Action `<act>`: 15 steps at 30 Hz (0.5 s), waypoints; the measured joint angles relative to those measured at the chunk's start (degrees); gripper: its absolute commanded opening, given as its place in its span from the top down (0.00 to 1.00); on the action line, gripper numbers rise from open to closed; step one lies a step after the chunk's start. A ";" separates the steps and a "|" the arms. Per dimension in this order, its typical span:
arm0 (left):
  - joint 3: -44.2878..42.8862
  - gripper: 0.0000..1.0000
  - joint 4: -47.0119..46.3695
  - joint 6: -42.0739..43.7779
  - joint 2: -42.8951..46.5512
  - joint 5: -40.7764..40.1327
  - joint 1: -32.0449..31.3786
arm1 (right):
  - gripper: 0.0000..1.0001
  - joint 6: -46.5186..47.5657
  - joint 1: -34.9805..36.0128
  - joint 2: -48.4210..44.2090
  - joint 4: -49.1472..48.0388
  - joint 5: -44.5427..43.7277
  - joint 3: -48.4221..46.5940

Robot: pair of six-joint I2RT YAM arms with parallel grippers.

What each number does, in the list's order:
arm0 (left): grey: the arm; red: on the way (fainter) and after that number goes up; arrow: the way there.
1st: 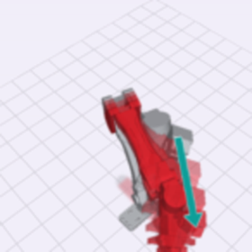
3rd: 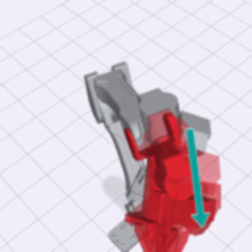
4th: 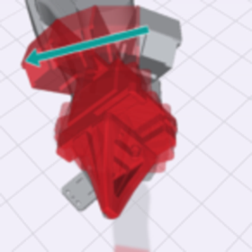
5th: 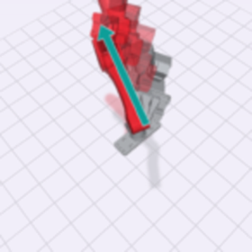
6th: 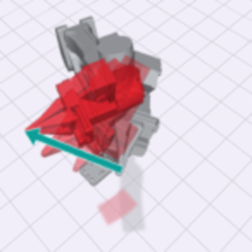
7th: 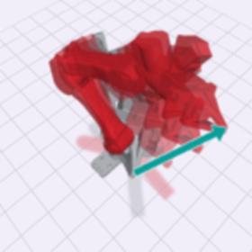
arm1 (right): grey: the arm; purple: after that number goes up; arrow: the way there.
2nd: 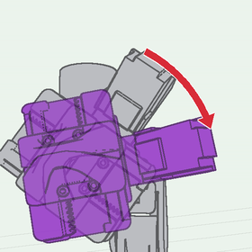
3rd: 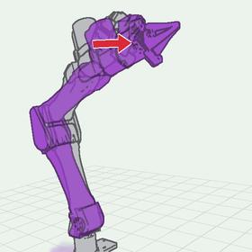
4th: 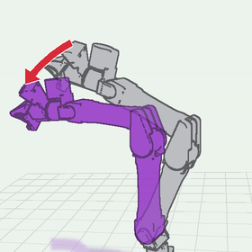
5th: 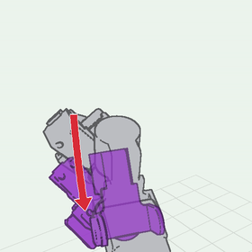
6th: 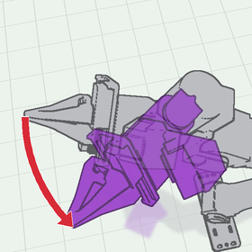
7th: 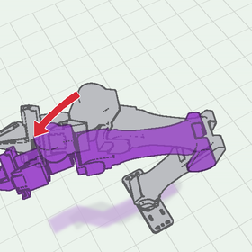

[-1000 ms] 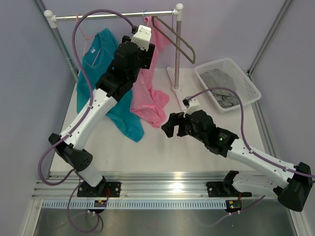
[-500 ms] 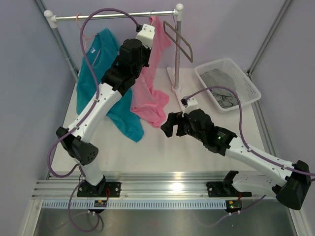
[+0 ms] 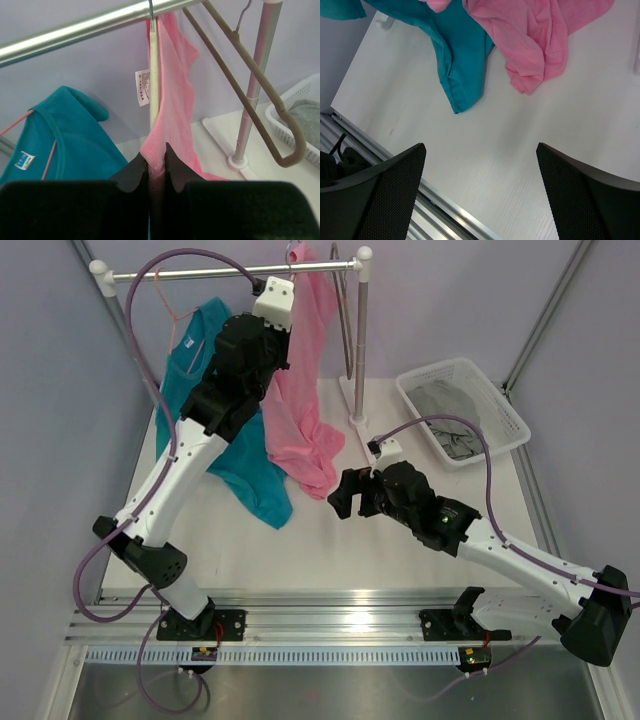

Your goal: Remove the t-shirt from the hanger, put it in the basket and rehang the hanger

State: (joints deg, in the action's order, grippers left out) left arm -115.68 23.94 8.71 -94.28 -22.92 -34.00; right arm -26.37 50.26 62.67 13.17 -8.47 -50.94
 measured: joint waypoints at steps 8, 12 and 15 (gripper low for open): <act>4.33 1.00 2.38 -0.20 6.34 -0.20 0.00 | 0.00 0.79 0.00 -0.70 -0.11 2.03 0.00; 8.48 1.00 3.85 -1.75 11.52 0.00 0.00 | 0.00 1.46 0.00 -2.32 -1.05 3.74 0.00; 11.41 1.00 6.25 -3.91 16.31 0.74 0.00 | 0.01 2.05 0.00 -3.06 -2.10 5.40 0.00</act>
State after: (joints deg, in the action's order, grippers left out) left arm -104.27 30.20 4.80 -77.97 -22.17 -34.00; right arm -24.32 50.26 59.61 11.07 -3.07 -50.94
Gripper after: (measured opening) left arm 0.120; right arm 0.993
